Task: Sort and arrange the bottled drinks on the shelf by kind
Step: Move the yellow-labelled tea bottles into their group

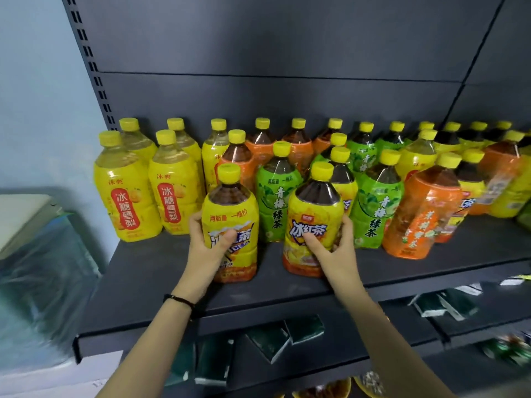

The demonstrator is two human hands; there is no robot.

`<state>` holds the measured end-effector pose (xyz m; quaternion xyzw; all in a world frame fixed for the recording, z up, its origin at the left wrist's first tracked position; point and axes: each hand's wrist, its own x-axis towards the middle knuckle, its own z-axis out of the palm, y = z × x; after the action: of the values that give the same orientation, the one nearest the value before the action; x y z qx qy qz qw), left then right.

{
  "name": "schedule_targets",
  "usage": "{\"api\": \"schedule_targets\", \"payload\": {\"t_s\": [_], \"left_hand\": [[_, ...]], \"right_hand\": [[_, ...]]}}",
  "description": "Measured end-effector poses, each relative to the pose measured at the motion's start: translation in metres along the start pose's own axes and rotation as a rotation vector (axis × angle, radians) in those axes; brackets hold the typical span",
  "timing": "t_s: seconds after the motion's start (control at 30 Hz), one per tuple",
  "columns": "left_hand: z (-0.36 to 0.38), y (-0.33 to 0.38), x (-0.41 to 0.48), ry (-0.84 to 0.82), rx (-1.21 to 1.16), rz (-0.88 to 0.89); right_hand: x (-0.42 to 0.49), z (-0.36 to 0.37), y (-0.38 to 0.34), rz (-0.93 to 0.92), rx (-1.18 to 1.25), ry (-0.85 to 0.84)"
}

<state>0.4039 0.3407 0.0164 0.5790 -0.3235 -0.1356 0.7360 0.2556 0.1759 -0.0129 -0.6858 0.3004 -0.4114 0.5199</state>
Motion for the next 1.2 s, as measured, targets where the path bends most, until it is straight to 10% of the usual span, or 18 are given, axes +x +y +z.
{"api": "schedule_targets", "payload": {"t_s": [0.7,1.2], "left_hand": [[0.082,-0.013,-0.028,0.025,-0.036,-0.028],[0.308,-0.028,-0.076,-0.010,-0.105,-0.110]], "right_hand": [[-0.028,-0.054,-0.014,0.080,0.272,0.001],[0.005,-0.280,0.025,0.087,0.309,0.060]]}}
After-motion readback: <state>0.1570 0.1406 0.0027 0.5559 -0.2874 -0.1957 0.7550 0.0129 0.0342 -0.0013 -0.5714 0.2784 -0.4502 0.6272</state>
